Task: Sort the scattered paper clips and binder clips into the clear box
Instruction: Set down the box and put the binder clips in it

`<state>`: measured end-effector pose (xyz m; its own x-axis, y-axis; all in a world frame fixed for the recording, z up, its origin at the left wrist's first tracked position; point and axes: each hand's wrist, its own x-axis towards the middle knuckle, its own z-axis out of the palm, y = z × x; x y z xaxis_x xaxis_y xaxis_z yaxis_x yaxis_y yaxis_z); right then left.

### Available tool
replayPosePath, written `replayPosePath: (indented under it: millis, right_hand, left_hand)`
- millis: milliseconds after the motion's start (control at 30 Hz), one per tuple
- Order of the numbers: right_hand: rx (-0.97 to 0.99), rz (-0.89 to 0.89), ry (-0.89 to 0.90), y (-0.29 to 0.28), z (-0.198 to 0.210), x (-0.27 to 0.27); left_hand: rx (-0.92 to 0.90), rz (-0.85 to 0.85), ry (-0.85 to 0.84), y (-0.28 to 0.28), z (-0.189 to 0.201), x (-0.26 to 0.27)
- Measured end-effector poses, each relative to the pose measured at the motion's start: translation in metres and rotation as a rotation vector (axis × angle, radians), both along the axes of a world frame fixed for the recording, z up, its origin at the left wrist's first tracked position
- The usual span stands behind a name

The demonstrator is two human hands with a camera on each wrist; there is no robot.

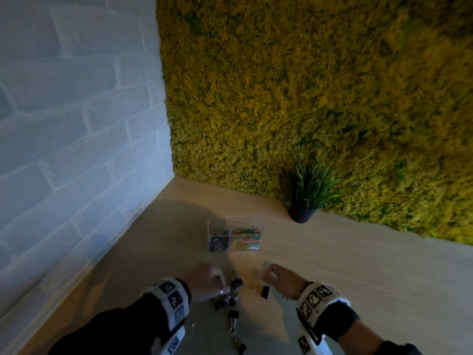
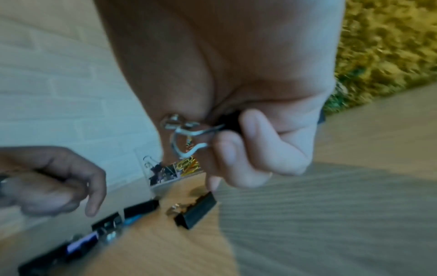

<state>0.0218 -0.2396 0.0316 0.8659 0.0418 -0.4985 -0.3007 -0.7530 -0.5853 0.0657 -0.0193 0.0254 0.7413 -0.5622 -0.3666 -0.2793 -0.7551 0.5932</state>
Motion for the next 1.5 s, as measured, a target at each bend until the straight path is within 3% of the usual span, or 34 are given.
replayPosePath:
  millis: [133, 333, 400, 533, 633, 700, 800, 900, 1000, 1100, 1267, 1333, 1500]
  right_hand:
    - [-0.294, 0.149, 0.030, -0.001, -0.013, -0.002]
    - [-0.319, 0.211, -0.018, 0.001, -0.022, -0.001]
    - [-0.071, 0.050, 0.002, 0.007, -0.017, -0.002]
    - [0.837, -0.435, 0.247, 0.018, -0.014, 0.000]
    - [1.212, -0.448, 0.312, 0.023, -0.010, 0.004]
    - [1.295, -0.425, 0.290, 0.028, -0.006, 0.005]
    - [1.156, -0.445, 0.228, 0.036, -0.004, 0.007]
    - [0.942, -0.400, 0.169, 0.043, -0.005, 0.006]
    - [0.699, -0.202, 0.101, 0.049, -0.005, 0.004]
    - [0.486, 0.031, 0.077, 0.055, 0.001, 0.005]
    - [-0.074, 0.367, -0.187, 0.067, 0.005, 0.010]
    - [-0.285, 0.415, -0.263, 0.070, 0.004, 0.011]
    - [-0.465, 0.533, -0.288, 0.078, 0.008, 0.012]
  left_hand:
    - [0.116, -0.125, -0.094, 0.003, -0.004, -0.007]
    - [0.217, -0.197, -0.113, 0.004, -0.009, -0.007]
    - [0.182, -0.170, -0.075, 0.006, -0.011, -0.004]
    - [-0.194, 0.218, 0.271, 0.020, -0.009, 0.002]
    - [-0.607, 0.520, 0.791, 0.034, 0.000, 0.004]
    - [-0.864, 0.567, 1.013, 0.043, 0.003, 0.005]
    - [-0.922, 0.560, 1.046, 0.054, 0.002, 0.003]
    - [-0.659, 0.549, 0.933, 0.065, 0.002, -0.005]
    - [-0.373, 0.324, 0.781, 0.070, 0.002, -0.011]
    - [-0.101, 0.066, 0.477, 0.068, 0.004, -0.016]
    - [-0.032, -0.142, 0.180, 0.061, 0.007, -0.019]
    - [0.052, -0.277, 0.138, 0.062, 0.009, -0.019]
    - [0.211, -0.482, 0.087, 0.060, 0.014, -0.020]
